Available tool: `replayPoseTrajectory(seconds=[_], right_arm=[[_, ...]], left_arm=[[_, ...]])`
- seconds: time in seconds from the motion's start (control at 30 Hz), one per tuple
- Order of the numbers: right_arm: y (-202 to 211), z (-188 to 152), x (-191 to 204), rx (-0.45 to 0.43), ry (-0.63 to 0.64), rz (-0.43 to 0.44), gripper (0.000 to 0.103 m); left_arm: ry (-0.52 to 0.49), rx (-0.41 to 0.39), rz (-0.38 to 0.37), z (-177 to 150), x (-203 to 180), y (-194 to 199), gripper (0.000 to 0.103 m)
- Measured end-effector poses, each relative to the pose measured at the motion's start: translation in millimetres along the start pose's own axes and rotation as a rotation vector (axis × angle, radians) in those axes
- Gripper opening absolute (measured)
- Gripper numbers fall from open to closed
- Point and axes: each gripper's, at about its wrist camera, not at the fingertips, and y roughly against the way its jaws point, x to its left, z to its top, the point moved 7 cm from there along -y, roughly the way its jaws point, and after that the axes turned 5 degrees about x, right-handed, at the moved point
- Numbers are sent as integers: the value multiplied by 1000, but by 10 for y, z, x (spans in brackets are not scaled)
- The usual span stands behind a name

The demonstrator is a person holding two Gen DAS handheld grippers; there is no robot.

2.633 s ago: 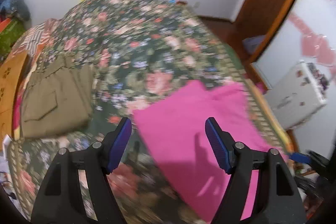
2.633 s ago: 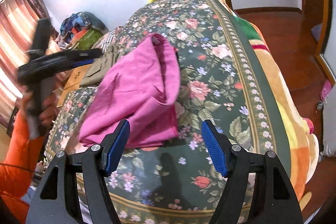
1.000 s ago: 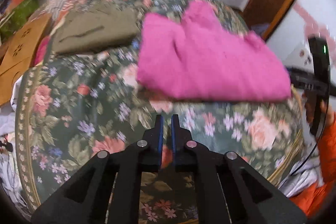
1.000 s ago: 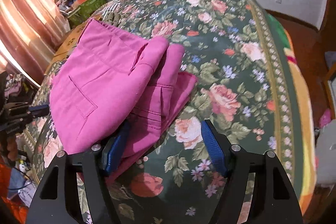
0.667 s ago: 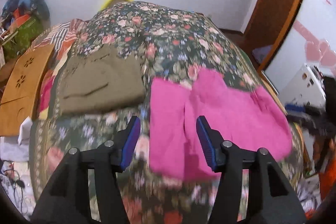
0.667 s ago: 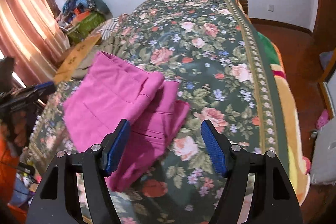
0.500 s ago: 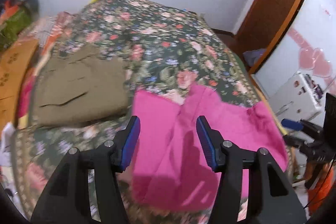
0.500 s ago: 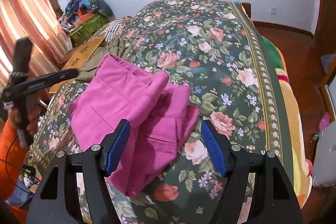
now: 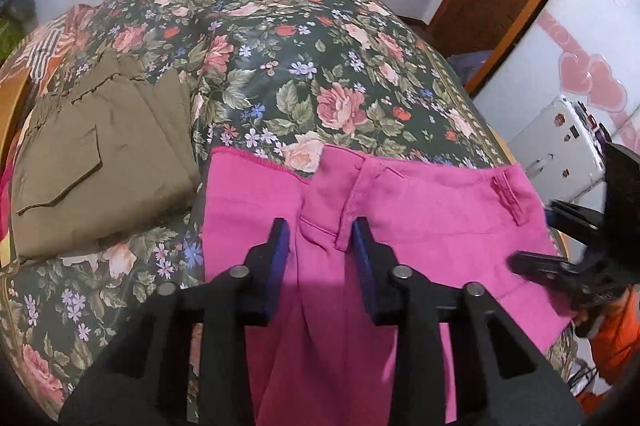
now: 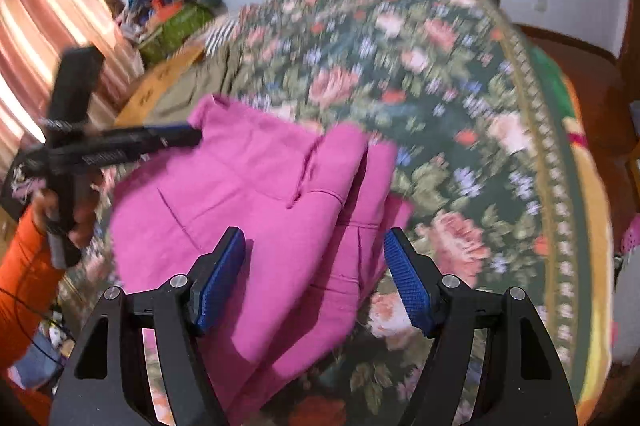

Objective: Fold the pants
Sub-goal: 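Lower the left gripper onto the pink pants' waistband and grasp it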

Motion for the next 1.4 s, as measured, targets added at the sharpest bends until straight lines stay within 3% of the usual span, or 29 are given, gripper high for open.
replayPoseTrajectory(seconds=[0.23, 0.53, 0.63, 0.77, 0.9, 1.0, 1.1, 1.4], right_arm=[[-104, 61, -6, 19, 30, 78, 51], [44, -165, 265, 74, 136, 139, 52], [152, -168, 294, 53, 135, 109, 52], [348, -31, 278, -27, 143, 28, 52], [461, 123, 254, -97, 144, -18, 52], [368, 179, 245, -83, 151, -28, 52], [157, 173, 206, -37, 164, -49, 51], [-21, 190, -62, 3, 87, -34, 51]], left_arm=[[64, 36, -50, -341, 33, 124, 28], [173, 33, -92, -899, -55, 555, 28], [187, 2, -90, -838, -26, 706, 28], [132, -91, -14, -622, -83, 955, 28], [78, -141, -38, -447, -254, 1028, 28], [30, -109, 28, -411, -300, 835, 28], [61, -58, 89, -428, -153, 595, 27], [156, -3, 49, -481, 130, 316, 28]])
